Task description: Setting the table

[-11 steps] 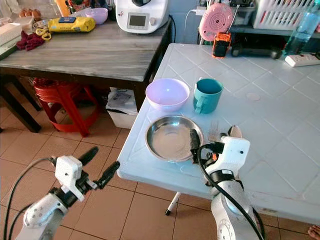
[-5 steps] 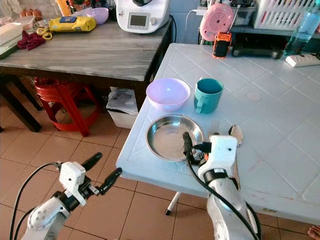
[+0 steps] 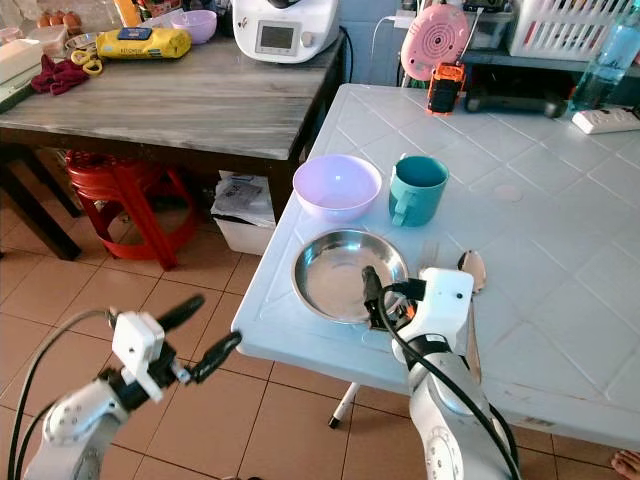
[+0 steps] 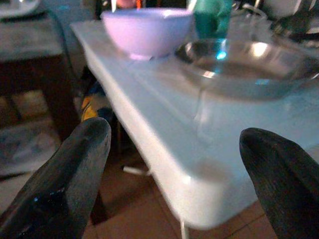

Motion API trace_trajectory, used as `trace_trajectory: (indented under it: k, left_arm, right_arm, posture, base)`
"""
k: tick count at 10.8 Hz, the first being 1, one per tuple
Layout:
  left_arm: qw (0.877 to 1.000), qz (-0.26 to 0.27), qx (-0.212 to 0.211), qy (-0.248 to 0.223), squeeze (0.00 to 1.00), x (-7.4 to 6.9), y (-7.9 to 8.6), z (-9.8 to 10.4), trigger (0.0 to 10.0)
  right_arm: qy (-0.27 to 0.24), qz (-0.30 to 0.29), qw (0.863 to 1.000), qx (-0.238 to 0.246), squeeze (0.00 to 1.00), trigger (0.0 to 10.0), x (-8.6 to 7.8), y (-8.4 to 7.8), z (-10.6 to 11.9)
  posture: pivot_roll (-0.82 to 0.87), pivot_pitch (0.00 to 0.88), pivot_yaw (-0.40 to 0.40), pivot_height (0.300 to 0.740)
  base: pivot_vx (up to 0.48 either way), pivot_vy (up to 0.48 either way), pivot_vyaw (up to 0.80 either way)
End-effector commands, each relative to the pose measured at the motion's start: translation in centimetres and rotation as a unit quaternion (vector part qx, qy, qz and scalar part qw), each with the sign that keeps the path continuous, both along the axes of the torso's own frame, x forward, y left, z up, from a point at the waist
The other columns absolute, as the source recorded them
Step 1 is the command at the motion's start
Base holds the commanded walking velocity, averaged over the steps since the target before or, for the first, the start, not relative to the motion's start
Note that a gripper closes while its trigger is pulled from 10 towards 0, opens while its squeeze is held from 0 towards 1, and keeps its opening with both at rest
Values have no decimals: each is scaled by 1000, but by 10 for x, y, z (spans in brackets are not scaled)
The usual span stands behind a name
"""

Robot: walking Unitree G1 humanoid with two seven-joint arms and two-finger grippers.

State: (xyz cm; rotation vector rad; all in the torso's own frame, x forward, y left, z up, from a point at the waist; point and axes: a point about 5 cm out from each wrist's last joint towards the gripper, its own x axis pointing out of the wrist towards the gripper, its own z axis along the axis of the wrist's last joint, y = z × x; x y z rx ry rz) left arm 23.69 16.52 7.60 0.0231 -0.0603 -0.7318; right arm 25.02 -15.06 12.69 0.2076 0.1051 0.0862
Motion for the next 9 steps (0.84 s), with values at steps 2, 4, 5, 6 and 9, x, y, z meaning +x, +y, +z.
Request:
trace_trajectory:
  k: [2,4,5,6,9]
  left_arm:
    - [1000,-12,-3,-8,0,-2,-5,9,10000]
    - [1000,-16,4,-18,0,-1,-7,20,10000]
    - [1000,-19,5,-17,0,-2,-9,23,10000]
    - [1000,-22,5,-16,0,-3,-10,25,10000]
    - [999,-32,7,-16,0,-5,-17,32,10000]
  right_arm:
    - [26,-14,999,22,0,10000,7,0,1]
    - [48,-4,999,7,0,10000,12,2,-3]
    - [54,-4,998,13,0,10000,13,1,-5]
    - [66,-7,998,18,0,10000,14,-1,-6]
    - [81,14,996,22,0,4039,25,6,-6]
  posture:
    - [-62,106,50,740]
    - [-53,106,51,740]
    - [-48,104,49,740]
    - [-48,104,50,740]
    - [-53,104,59,740]
  base:
    - [0,0,0]
    - [0,0,0]
    - [0,0,0]
    - [0,0,0]
    - [0,0,0]
